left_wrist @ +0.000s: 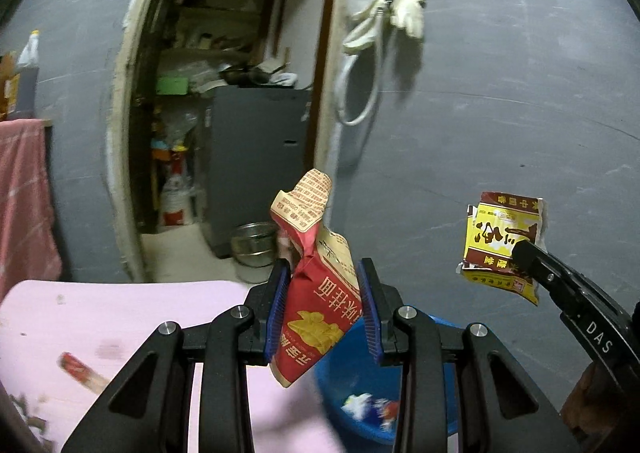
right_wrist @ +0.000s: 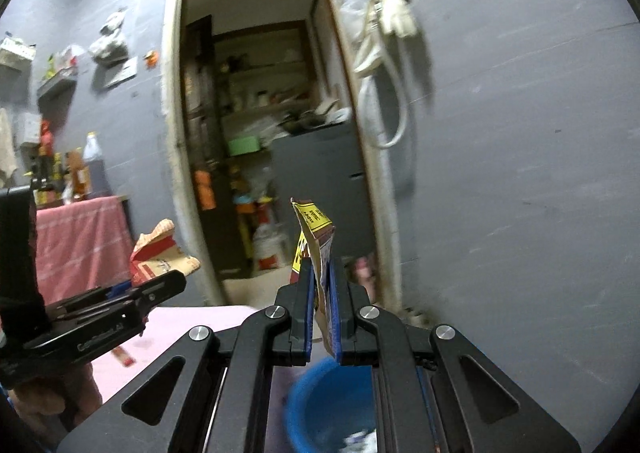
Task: Collect trash
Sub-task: 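Carry the red wrapper and yellow packet over the blue bucket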
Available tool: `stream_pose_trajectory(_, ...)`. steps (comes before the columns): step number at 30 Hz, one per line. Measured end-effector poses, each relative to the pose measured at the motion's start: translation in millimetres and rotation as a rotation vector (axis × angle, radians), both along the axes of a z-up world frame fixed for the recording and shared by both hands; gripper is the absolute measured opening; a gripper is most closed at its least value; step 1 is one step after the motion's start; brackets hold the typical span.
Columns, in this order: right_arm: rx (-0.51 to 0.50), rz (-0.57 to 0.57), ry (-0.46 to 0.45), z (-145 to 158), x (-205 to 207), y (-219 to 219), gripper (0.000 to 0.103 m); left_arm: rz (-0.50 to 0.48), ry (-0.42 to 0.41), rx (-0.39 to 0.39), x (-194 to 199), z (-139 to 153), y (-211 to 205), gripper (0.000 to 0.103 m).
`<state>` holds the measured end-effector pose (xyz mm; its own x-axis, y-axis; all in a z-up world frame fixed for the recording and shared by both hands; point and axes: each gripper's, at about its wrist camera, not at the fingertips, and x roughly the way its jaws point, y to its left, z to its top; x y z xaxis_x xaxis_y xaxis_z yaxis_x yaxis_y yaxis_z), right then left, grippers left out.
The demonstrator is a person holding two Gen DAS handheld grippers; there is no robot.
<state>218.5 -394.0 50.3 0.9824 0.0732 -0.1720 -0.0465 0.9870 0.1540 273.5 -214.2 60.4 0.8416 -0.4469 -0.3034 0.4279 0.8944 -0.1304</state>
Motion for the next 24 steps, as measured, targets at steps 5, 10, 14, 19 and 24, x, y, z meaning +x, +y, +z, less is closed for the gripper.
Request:
stream_pose_trajectory(5,0.002,-0.072,0.010,-10,-10,-35,0.005,-0.030,-0.009,-0.007,-5,-8,-38,0.029)
stream_pose_trajectory(10,0.012,-0.111,0.053,-27,-12,-64,0.005,-0.042,0.001,-0.004,-4,-23,-66,0.030)
stream_pose_trajectory(14,0.016,-0.123,0.091,-42,-12,-81,0.005,-0.045,0.026,0.011,0,-36,-83,0.030)
stream_pose_trajectory(19,0.015,-0.121,0.131,-55,-7,-88,0.005,-0.045,0.080,0.027,7,-55,-95,0.030)
stream_pose_trajectory(24,0.005,-0.109,0.165,-63,-3,-89,0.006,-0.039,0.124,0.043,13,-72,-97,0.030)
